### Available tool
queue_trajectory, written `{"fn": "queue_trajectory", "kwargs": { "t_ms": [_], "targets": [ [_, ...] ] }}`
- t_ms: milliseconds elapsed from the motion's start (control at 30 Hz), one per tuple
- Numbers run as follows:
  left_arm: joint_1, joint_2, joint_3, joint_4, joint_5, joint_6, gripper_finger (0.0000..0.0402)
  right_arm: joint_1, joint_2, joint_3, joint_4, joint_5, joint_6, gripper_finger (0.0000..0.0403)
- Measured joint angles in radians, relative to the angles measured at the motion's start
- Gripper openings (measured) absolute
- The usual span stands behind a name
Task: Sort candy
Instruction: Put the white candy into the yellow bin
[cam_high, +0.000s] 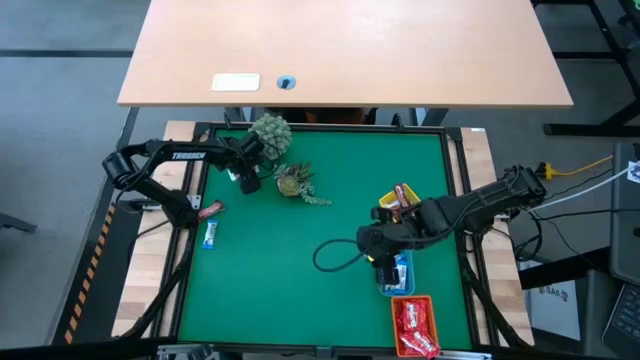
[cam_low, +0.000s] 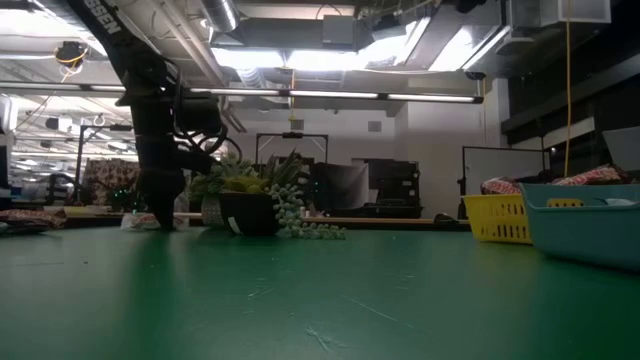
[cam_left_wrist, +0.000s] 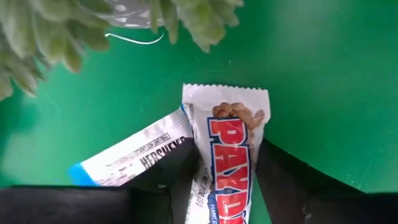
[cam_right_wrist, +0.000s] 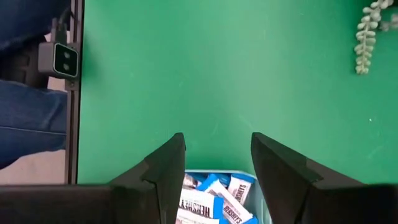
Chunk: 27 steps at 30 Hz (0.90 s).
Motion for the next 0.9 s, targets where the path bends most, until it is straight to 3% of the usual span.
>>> {"fn": "queue_trajectory", "kwargs": {
  "t_ms": [300,567,733,900],
  "targets": [
    [-0.031,-0.018,-0.003,-0.01,0.035,-0.146,0.0126,-0.001,0.0,0.0,0.057,0.0,-0.001,0.0184],
    [-0.068,-0.086,-0.005,-0.022,0.2,-0.245,0.0125,-0.001,0.0,0.0,0.103,-0.002,-0.005,0.0184],
    [-0.094,-0.105,-0.005,-0.022,0.356,-0.305,0.0125,-0.001,0.0,0.0,0.102,-0.002,-0.008,0.0184],
    [-0.14,-0.106,-0.005,-0.02,0.63,-0.378,0.0125,-0.001,0.0,-0.002,0.121,0.007,-0.043,0.0184]
  ]
}}
